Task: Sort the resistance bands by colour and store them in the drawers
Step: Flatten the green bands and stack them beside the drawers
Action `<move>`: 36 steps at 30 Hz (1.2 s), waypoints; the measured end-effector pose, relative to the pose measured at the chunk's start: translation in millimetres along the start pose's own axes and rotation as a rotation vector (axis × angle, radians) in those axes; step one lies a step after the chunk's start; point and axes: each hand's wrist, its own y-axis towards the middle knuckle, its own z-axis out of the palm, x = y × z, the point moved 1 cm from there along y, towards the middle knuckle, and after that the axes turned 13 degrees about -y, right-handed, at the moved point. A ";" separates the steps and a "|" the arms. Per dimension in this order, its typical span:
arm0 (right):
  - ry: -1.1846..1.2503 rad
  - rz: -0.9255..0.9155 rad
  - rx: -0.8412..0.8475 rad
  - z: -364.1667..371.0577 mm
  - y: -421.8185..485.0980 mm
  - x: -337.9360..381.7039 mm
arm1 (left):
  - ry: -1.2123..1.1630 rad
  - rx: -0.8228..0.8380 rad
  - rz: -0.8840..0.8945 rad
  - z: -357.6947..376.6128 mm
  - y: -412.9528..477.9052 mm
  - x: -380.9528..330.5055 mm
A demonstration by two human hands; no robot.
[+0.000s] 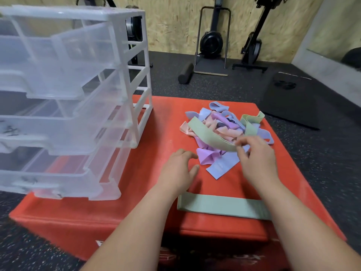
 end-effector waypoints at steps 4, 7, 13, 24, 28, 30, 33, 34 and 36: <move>-0.032 0.071 0.043 -12.1 -35.1 -18.7 | -0.027 0.018 0.040 6.4 -17.3 -14.1; -0.091 0.057 0.124 -21.7 -43.4 -21.6 | -0.022 0.041 0.047 8.7 -26.8 -20.7; 0.000 0.017 0.062 -28.0 -48.3 -26.5 | 0.021 0.061 0.060 8.3 -31.2 -22.7; 0.547 0.293 0.226 -13.0 -28.7 -34.8 | -0.043 -0.019 0.115 20.5 -14.1 -31.6; 0.657 0.299 0.302 -10.2 -22.3 -29.3 | -0.099 0.009 0.106 30.1 -4.9 -30.3; 0.671 0.242 0.366 -9.3 -21.3 -23.8 | -0.196 0.028 0.074 33.5 -0.4 -33.1; 0.677 0.146 0.460 -11.0 -20.4 -14.1 | -0.330 0.069 0.052 37.0 7.6 -37.8; 0.683 0.126 0.481 -12.5 -20.1 -10.7 | -0.339 0.076 0.063 37.6 9.6 -38.9; 0.659 0.089 0.515 -15.2 -19.2 -4.3 | -0.335 0.070 0.075 39.3 14.0 -37.1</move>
